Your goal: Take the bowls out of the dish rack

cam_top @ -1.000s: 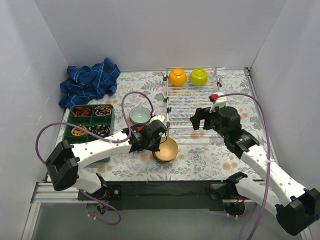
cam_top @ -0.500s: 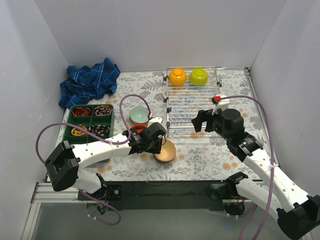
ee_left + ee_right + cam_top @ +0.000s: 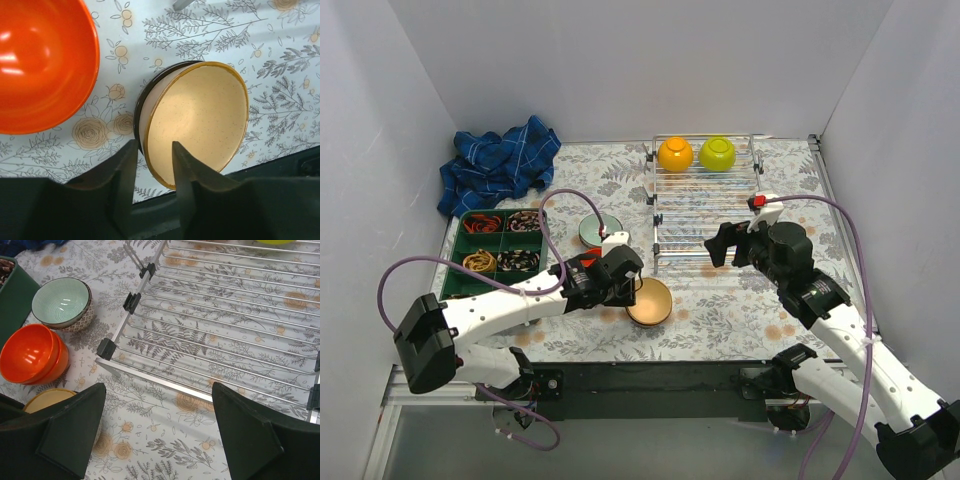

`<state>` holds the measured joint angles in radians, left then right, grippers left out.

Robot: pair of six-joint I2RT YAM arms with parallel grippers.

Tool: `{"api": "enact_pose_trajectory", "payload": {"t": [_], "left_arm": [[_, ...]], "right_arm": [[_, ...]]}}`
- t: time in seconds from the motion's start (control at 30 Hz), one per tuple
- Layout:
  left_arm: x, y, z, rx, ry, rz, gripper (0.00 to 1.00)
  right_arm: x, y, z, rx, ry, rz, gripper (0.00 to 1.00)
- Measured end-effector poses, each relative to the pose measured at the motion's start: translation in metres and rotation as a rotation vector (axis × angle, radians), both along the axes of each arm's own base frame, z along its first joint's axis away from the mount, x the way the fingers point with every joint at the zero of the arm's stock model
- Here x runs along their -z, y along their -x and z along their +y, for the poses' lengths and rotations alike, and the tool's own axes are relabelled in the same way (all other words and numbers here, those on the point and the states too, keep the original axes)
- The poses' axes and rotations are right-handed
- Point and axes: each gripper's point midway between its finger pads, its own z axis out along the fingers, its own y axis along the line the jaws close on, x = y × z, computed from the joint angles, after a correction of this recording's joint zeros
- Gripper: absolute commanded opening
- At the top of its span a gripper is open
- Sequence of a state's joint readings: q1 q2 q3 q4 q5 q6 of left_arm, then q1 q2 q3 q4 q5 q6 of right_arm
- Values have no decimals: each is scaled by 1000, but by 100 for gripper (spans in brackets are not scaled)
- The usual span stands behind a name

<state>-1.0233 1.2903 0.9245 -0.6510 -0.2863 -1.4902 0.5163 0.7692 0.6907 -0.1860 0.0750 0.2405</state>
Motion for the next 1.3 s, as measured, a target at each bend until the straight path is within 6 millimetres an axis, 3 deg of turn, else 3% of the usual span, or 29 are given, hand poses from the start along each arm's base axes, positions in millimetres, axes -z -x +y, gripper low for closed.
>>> {"api": "enact_pose_trajectory", "payload": {"t": [0.03, 0.13, 0.47, 0.5, 0.6, 0.73, 0.83, 0.87, 1.07, 1.17, 1.3], "left_arm": [[2, 1, 1, -8, -5, 6, 12], [6, 0, 5, -29, -21, 15, 0], [13, 0, 6, -44, -36, 24, 1], [14, 0, 6, -45, -35, 24, 11], [14, 0, 6, -49, -33, 26, 29], [14, 1, 8, -45, -46, 32, 46], [4, 0, 8, -39, -50, 26, 55], [-4, -3, 6, -39, -42, 18, 62], [-70, -26, -6, -51, 70, -87, 84], [-89, -42, 4, -87, 94, -125, 98], [-89, -64, 33, -161, 68, -123, 98]], "right_arm": [[2, 1, 0, 0, 3, 6, 94], [5, 2, -1, 1, 7, 19, 94], [11, 2, -1, 2, 18, 38, 94], [13, 1, -1, 1, 25, 41, 94], [22, -3, -2, -3, 72, 54, 94], [32, -17, -7, 5, 187, 63, 95], [25, -40, -10, 13, 297, 38, 95], [20, -50, -10, 17, 330, 23, 95], [1, -117, -9, 35, 514, -60, 95], [3, -159, -4, 39, 600, -81, 95], [17, -214, 0, 48, 697, -87, 95]]}}
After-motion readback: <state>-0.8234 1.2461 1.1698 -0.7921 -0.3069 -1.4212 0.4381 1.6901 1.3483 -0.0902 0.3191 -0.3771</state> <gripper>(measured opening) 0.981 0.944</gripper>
